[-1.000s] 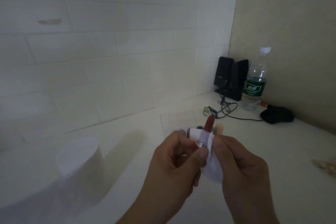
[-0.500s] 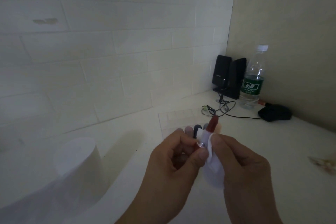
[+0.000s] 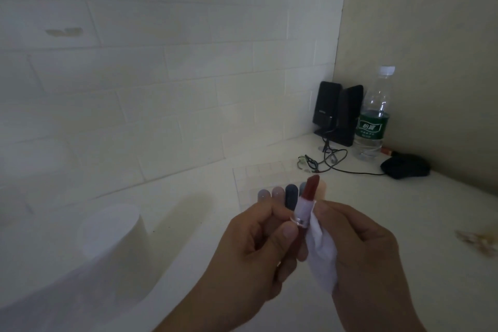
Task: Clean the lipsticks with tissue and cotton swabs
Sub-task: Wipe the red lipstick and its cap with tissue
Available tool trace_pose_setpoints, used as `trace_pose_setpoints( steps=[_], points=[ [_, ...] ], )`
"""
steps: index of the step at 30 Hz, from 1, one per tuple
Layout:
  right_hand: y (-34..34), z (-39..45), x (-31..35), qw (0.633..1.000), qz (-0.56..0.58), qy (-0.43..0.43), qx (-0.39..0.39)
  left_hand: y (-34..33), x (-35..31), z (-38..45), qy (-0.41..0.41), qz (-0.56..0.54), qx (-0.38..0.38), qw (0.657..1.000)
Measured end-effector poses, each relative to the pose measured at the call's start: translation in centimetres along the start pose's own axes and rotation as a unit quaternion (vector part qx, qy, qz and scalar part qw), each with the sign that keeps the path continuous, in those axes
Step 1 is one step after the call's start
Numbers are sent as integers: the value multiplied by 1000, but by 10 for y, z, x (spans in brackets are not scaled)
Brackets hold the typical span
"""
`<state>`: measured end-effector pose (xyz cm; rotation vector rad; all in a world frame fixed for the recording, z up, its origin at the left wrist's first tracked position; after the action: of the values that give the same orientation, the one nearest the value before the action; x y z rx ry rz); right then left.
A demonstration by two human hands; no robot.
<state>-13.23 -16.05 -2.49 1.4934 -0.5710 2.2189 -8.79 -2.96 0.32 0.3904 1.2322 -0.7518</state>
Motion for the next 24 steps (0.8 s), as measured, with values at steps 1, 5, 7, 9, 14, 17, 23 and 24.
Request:
trace_pose_setpoints(
  steps=[1,5,7,9,14,17,23,24],
  points=[
    [0,-3,7,1000,1,15,-4,2,1,0,11,-9,9,1000],
    [-8,-6,14,993,-67,96,-23,7,4,1,69,-67,14,995],
    [-10,-6,14,991,-81,103,-29,6,4,1,81,-85,11,993],
    [-10,-6,13,991,-75,103,-39,5,5,2,81,-81,3,993],
    [-11,-5,16,994,-78,76,-29,1,7,2,95,-97,-24,991],
    [-14,-9,22,991,-87,88,-42,-4,5,1,96,-89,-43,990],
    [-13,-11,19,988,-76,106,-76,-12,7,-1,52,-33,-46,997],
    [-14,-11,18,990,-72,94,-73,-12,8,-1,46,-38,-47,997]
  ],
)
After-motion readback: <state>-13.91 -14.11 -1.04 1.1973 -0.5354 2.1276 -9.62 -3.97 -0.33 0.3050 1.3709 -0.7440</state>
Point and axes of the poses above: each hand's wrist, its own z-axis towards the middle knuckle, its own y-axis out of the back of the hand, x = y × z, the point moved 1 cm from there along z, towards the middle knuckle, and after that the axes turned 3 degrees about -z, right-handed, at the moved point
